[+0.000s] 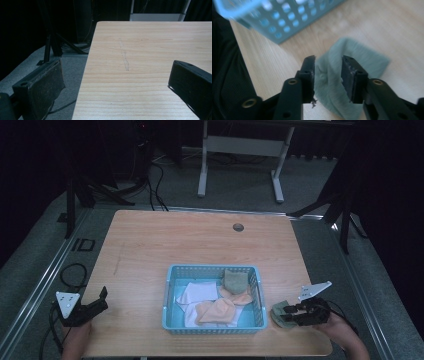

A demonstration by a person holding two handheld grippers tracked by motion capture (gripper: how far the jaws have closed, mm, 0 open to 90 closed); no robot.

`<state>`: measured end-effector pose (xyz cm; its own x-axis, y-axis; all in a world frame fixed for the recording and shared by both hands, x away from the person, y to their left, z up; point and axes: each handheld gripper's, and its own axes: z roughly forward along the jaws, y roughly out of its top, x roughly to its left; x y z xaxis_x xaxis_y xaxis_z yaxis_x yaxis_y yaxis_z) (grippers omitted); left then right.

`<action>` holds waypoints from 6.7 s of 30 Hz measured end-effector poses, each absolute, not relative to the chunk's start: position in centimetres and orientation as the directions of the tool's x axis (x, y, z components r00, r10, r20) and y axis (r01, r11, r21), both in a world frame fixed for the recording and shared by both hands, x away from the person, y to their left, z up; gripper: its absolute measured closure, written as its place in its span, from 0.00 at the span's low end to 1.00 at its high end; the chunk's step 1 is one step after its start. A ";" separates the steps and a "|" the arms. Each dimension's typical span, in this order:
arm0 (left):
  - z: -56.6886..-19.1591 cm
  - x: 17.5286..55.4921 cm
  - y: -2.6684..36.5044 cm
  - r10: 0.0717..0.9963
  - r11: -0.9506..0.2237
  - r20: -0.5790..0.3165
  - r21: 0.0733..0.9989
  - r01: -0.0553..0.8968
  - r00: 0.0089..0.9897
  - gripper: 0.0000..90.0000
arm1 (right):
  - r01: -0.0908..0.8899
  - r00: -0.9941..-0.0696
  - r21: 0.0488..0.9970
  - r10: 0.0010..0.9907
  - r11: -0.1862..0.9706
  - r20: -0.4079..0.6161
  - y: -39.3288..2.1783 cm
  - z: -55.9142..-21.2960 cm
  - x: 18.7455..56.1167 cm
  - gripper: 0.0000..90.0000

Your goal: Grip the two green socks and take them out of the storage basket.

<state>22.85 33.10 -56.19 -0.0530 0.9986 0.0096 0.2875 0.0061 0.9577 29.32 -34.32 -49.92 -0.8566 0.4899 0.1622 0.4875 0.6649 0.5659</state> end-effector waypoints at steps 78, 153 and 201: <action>-56.2 22.9 33.2 0.999 0.013 0.001 0.956 0.293 -0.046 0.01 | 0.260 -0.952 0.293 0.295 0.920 -0.082 -14.3 -50.6 38.3 0.77; -56.2 22.9 33.1 0.999 0.007 0.007 0.957 0.291 -0.046 0.01 | 0.487 -0.771 0.553 0.631 0.676 -0.092 -30.2 -48.9 39.6 0.83; -56.2 22.9 33.1 0.999 0.003 0.010 0.957 0.289 -0.045 0.01 | 0.563 -0.485 0.789 0.872 0.248 0.072 -39.4 -54.1 33.1 0.15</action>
<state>22.87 33.11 -56.19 -0.0453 0.9989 0.0102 0.2893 0.0034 0.9572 33.14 -39.40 -54.10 -0.4849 0.8716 0.0717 0.5626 0.2481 0.7887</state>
